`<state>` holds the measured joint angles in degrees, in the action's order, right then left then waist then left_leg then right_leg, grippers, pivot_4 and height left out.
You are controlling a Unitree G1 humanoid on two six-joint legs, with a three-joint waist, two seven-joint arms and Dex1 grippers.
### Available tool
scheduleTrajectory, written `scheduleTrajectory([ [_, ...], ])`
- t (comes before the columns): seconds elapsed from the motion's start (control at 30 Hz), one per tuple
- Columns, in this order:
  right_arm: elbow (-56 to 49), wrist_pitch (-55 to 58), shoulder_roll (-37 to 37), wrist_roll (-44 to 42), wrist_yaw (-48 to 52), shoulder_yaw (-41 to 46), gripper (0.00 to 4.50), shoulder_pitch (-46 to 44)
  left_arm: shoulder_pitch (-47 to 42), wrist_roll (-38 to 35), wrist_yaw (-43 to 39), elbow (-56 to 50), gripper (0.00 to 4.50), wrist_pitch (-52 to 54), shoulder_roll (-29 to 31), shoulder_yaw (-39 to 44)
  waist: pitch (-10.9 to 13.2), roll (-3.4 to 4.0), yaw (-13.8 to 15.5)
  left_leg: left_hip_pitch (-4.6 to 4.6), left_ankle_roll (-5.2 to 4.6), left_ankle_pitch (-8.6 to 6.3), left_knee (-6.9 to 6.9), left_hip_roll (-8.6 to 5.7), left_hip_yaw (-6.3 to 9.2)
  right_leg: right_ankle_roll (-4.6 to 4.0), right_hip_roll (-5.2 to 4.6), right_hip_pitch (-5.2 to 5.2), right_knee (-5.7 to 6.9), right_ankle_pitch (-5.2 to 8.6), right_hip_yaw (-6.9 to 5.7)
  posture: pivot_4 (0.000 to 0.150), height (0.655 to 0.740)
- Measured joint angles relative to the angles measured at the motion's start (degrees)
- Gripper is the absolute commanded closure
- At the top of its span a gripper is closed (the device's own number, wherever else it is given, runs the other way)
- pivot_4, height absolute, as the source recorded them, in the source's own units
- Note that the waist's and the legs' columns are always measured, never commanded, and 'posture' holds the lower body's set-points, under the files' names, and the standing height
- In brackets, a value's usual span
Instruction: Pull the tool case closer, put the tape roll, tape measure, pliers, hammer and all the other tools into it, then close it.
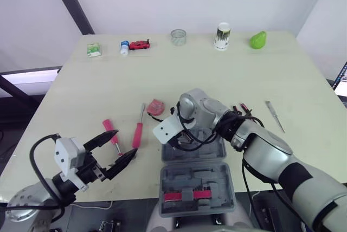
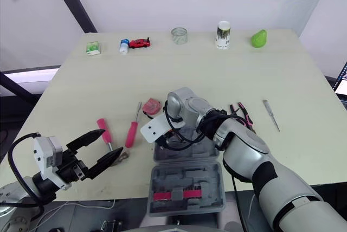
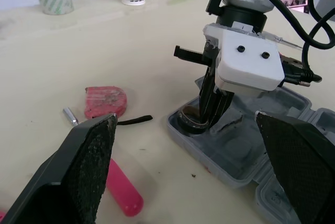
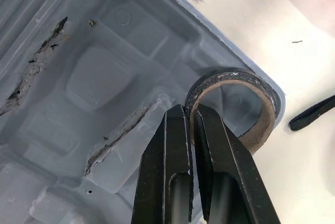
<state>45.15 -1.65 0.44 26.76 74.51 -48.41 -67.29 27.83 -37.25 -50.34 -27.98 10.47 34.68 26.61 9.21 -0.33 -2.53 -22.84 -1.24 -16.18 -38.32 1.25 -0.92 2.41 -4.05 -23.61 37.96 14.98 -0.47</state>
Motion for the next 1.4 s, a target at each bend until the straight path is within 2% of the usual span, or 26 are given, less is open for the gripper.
scheduleTrajectory([
  [0.07, -0.02, 0.01, -0.02, 0.00, 0.10, 0.02, 4.43, 0.00, -0.02, 0.00, -0.02, 0.00, 0.00, 0.04, 0.00, 0.00, 0.00, 0.00, 0.00, 0.00, 0.00, 0.00, 0.00, 0.00, 0.00, 0.00, 0.00, 0.00, 0.00, 0.00, 0.00, 0.150, 0.7400],
  [0.1, -0.08, 0.02, -0.04, 0.01, 0.17, 0.02, 4.16, 0.00, -0.02, 0.01, -0.04, 0.00, 0.00, 0.05, 0.00, 0.00, 0.00, 0.00, 0.00, 0.00, 0.00, 0.00, 0.00, 0.00, 0.00, 0.00, 0.00, 0.00, 0.00, 0.00, 0.00, 0.150, 0.7400],
  [0.23, -0.42, 0.07, -0.09, 0.03, 0.10, 0.70, 2.77, 0.00, 0.01, 0.01, -0.38, 0.00, 0.00, 0.06, -0.01, -0.01, 0.00, 0.00, 0.02, 0.00, 0.00, 0.00, 0.00, 0.00, 0.00, 0.00, 0.00, 0.00, -0.01, 0.00, -0.02, 0.150, 0.7400],
  [0.27, -0.68, 0.07, -0.13, 0.02, 0.19, 1.09, 2.13, 0.00, -0.07, 0.04, -0.57, 0.01, 0.00, 0.06, -0.01, -0.04, 0.00, 0.00, 0.02, 0.00, 0.00, 0.00, 0.00, 0.00, 0.00, 0.00, 0.00, 0.00, -0.01, 0.00, -0.02, 0.150, 0.7400],
  [0.37, -1.29, 0.05, -0.14, 0.04, 0.28, 1.51, 0.74, 0.00, -0.47, 0.22, -0.60, 0.08, 0.00, 0.06, -0.05, -0.13, 0.00, 0.00, 0.03, 0.00, 0.00, 0.00, 0.00, 0.00, 0.00, 0.00, 0.00, 0.00, 0.00, 0.00, -0.04, 0.150, 0.7400],
  [0.4, -1.33, 0.05, -0.14, 0.05, 0.28, 1.53, 0.59, 0.00, -0.57, 0.27, -0.60, 0.09, 0.00, 0.06, -0.06, -0.13, 0.00, 0.00, 0.03, 0.00, 0.00, 0.00, 0.00, 0.00, 0.00, 0.00, 0.01, 0.01, 0.00, 0.00, -0.04, 0.150, 0.7400],
  [0.8, -2.68, 1.49, -0.42, -0.48, 1.57, 4.01, 0.59, -0.05, -1.01, 1.06, -0.92, 1.50, 0.00, 0.05, -0.09, -0.22, 0.00, -0.01, 0.01, 0.00, 0.00, 0.01, -0.01, 0.00, -0.01, 0.01, 0.03, 0.00, 0.01, 0.00, -0.08, 0.150, 0.7400],
  [1.03, -12.99, 8.07, -2.91, -9.30, 1.27, 14.90, 0.59, 4.79, -1.35, 0.99, -2.45, 1.61, 0.00, 0.07, -0.09, -0.41, -0.04, -0.06, 0.18, -0.01, 0.00, 0.00, -0.01, 0.00, 0.00, 0.01, 0.00, 0.04, -0.02, -0.01, -0.07, 0.150, 0.7400],
  [1.13, -18.76, 13.80, -2.71, -15.25, -2.43, 21.16, 0.59, 12.55, -2.29, 0.65, -4.05, 1.95, 0.00, 0.07, 0.30, -0.38, -0.04, -0.08, 0.17, -0.01, 0.00, 0.00, -0.02, 0.00, 0.03, 0.01, -0.01, 0.06, 0.01, -0.01, 0.02, 0.150, 0.7400],
  [1.23, -22.41, 17.60, -2.98, -17.80, -4.70, 23.66, 1.38, 15.81, -3.61, -0.02, -5.36, 2.92, 0.00, 0.15, 1.06, -0.35, -0.04, -0.07, 0.04, 0.01, 0.01, 0.02, -0.02, 0.01, 0.04, -0.01, 0.02, 0.05, 0.06, -0.02, 0.02, 0.150, 0.7400],
  [1.4, -26.40, 20.45, -3.51, -19.97, -8.11, 24.12, 3.77, 20.41, -5.87, -0.10, -7.62, 6.34, 0.00, 0.42, 2.73, -0.34, -0.04, -0.08, 0.05, 0.03, 0.02, 0.03, -0.02, 0.01, -0.01, -0.01, 0.10, 0.04, 0.07, -0.03, -0.08, 0.150, 0.7400],
])
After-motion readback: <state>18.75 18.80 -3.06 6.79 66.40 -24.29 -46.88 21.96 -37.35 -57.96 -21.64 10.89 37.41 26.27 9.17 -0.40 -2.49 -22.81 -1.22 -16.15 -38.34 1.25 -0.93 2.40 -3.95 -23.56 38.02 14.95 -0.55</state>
